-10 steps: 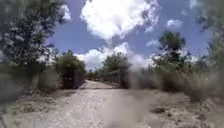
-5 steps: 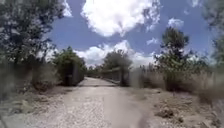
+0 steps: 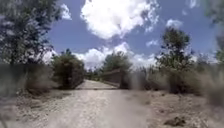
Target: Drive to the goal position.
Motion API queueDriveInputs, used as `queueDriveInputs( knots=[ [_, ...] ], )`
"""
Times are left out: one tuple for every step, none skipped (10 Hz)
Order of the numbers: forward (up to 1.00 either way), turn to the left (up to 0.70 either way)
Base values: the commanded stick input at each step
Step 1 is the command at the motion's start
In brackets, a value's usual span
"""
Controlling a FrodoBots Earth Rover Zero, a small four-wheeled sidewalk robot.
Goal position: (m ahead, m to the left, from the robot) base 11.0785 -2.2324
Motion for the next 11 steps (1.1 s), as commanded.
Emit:
queueDriveInputs(
  knots=[
    [0.45, 0.0],
    [0.45, 0.22],
    [0.45, 0.27],
    [0.45, 0.27],
    [0.45, 0.2],
    [0.45, 0.0],
    [0.45, 0.0],
    [0.45, 0.0],
    [0.45, 0.03],
    [0.45, 0.2],
    [0.45, 0.27]
  ],
)
